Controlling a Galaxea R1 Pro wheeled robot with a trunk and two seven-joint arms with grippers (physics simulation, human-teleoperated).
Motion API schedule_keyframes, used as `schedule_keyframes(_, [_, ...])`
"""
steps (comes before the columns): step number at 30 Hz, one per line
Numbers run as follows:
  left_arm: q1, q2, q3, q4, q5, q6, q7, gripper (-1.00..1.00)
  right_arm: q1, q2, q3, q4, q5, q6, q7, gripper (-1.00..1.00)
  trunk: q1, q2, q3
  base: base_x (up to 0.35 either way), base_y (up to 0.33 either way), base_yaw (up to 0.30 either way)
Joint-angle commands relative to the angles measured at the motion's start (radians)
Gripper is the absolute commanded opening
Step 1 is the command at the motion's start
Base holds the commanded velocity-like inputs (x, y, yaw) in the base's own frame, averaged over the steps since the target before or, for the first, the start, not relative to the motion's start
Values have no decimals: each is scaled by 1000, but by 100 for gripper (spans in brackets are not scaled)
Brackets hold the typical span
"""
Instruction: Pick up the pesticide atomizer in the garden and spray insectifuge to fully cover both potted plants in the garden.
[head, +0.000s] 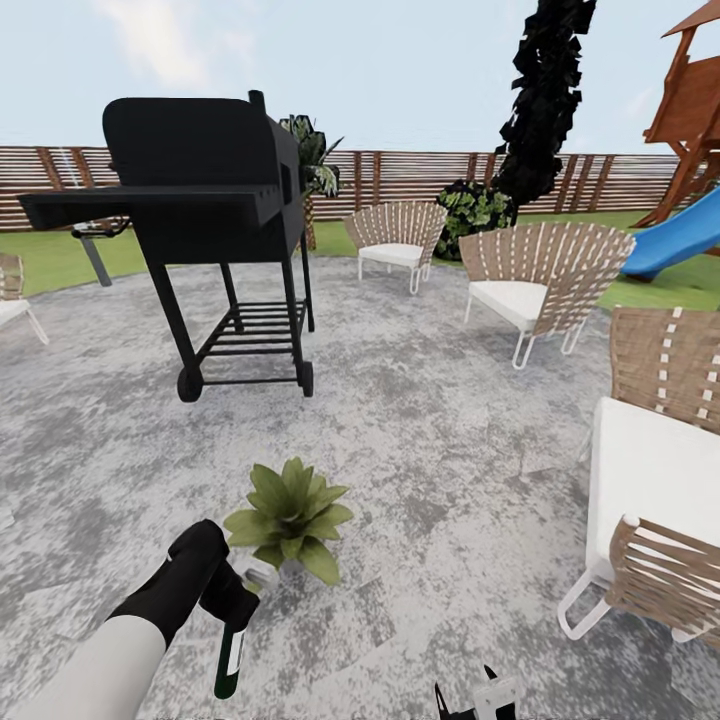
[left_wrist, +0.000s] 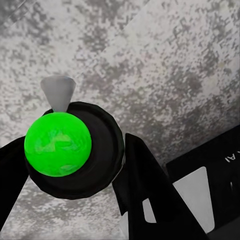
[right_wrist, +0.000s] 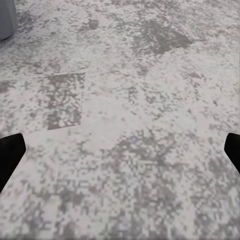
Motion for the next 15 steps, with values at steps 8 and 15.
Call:
schedule_keyframes(8, [-6, 4, -3, -12, -10, 5, -11, -100, -1, 0, 2, 1, 10, -1, -10, 100, 0, 0, -14, 0, 0, 0])
schedule_keyframes(15, [-102, 4, -4, 0, -85, 5, -78, -100, -1, 0, 2, 1, 10, -1, -10, 100, 0, 0, -22, 0, 0, 0])
